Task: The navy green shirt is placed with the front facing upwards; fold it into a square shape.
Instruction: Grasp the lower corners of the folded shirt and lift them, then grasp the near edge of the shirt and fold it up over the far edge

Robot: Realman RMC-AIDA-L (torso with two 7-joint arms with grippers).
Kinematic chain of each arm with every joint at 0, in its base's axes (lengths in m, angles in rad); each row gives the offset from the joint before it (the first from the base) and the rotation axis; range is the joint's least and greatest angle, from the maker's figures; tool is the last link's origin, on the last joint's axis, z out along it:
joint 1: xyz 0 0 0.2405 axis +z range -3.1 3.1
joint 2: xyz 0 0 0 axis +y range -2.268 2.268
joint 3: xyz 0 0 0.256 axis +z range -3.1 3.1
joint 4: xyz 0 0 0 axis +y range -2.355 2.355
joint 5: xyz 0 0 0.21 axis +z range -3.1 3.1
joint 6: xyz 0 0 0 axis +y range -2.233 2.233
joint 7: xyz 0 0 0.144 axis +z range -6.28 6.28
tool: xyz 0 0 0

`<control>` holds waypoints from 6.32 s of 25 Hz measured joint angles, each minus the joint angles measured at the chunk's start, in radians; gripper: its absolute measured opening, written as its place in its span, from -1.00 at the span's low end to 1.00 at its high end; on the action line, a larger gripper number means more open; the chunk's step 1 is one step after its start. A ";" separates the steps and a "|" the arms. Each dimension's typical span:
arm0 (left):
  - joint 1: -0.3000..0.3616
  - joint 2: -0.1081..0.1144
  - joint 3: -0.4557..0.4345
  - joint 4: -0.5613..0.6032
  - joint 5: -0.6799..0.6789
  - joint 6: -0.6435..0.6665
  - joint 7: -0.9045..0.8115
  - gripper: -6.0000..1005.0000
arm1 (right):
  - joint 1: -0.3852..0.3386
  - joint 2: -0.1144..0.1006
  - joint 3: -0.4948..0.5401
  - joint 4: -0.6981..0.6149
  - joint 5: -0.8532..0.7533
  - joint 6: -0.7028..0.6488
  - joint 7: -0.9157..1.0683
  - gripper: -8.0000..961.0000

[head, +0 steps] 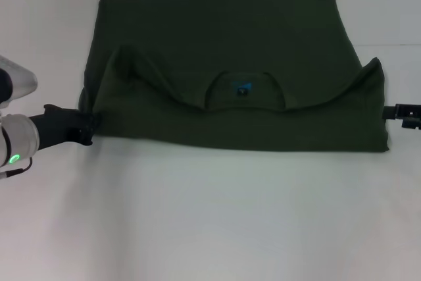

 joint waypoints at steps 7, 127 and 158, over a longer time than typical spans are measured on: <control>0.020 0.000 -0.005 0.034 0.000 0.057 -0.011 -0.95 | 0.000 0.022 -0.001 0.010 -0.039 0.021 -0.004 0.47; -0.168 0.134 -0.564 -0.055 0.127 0.542 -0.294 -0.95 | -0.003 0.093 0.438 0.037 0.082 -0.188 -0.649 -0.80; -0.241 0.095 -0.505 -0.166 0.095 0.053 -0.253 -0.95 | 0.192 0.127 0.257 0.232 0.204 0.442 -0.765 -0.58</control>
